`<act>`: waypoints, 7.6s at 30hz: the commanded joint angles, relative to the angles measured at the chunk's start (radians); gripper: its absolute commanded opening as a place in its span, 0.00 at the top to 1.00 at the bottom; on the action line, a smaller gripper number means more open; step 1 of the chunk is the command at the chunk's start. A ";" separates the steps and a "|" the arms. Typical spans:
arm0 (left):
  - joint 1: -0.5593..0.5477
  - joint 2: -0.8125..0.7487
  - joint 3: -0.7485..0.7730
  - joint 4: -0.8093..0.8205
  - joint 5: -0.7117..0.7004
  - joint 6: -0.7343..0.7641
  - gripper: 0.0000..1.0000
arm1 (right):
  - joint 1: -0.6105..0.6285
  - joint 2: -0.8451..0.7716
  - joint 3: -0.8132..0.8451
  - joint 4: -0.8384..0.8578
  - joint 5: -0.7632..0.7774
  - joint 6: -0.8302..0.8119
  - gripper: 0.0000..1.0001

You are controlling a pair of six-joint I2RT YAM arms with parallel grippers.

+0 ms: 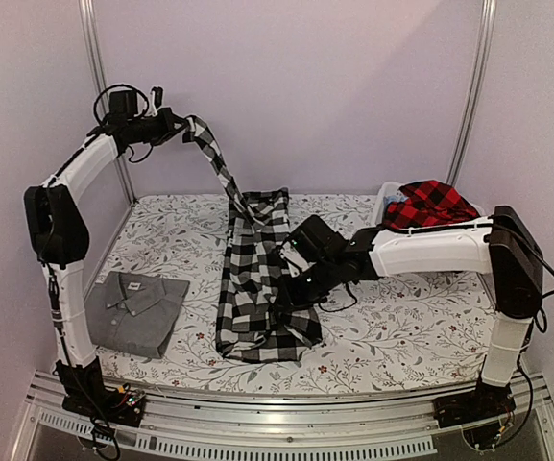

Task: Fold and stack the long sleeve shirts
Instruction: Fold the 1/3-folded shirt at the center of the board, then fold the sleeve of the rectangle-folded shirt.

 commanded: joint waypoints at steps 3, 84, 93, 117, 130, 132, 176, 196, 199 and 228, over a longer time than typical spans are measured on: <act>-0.001 0.048 -0.022 0.011 0.024 -0.010 1.00 | 0.006 0.102 0.144 0.011 -0.075 -0.022 1.00; -0.133 -0.138 -0.522 0.280 -0.113 -0.049 1.00 | 0.069 -0.002 -0.021 -0.097 0.148 -0.022 0.56; -0.133 -0.145 -0.524 0.284 -0.120 -0.045 1.00 | 0.079 0.045 0.002 -0.090 0.121 -0.021 0.79; -0.128 -0.323 -0.767 0.399 -0.306 -0.056 1.00 | 0.091 0.050 0.042 -0.126 0.167 -0.006 0.62; -0.127 -0.414 -0.872 0.417 -0.438 -0.057 1.00 | 0.094 0.097 0.084 -0.143 0.163 -0.018 1.00; -0.126 -0.421 -0.883 0.418 -0.457 -0.061 1.00 | 0.096 0.082 0.083 -0.159 0.162 -0.023 1.00; -0.342 -0.390 -0.999 0.382 -0.013 0.380 1.00 | -0.093 -0.147 0.020 -0.067 0.363 -0.029 0.43; -0.600 -0.115 -0.686 -0.226 -0.036 0.626 1.00 | -0.270 -0.184 -0.102 0.049 0.276 -0.043 0.43; -0.606 -0.135 -0.674 -0.259 -0.032 0.635 1.00 | -0.270 -0.182 -0.103 0.051 0.273 -0.044 0.42; -0.699 -0.154 -0.586 -0.489 -0.005 0.654 0.54 | -0.270 -0.178 -0.114 0.067 0.271 -0.050 0.42</act>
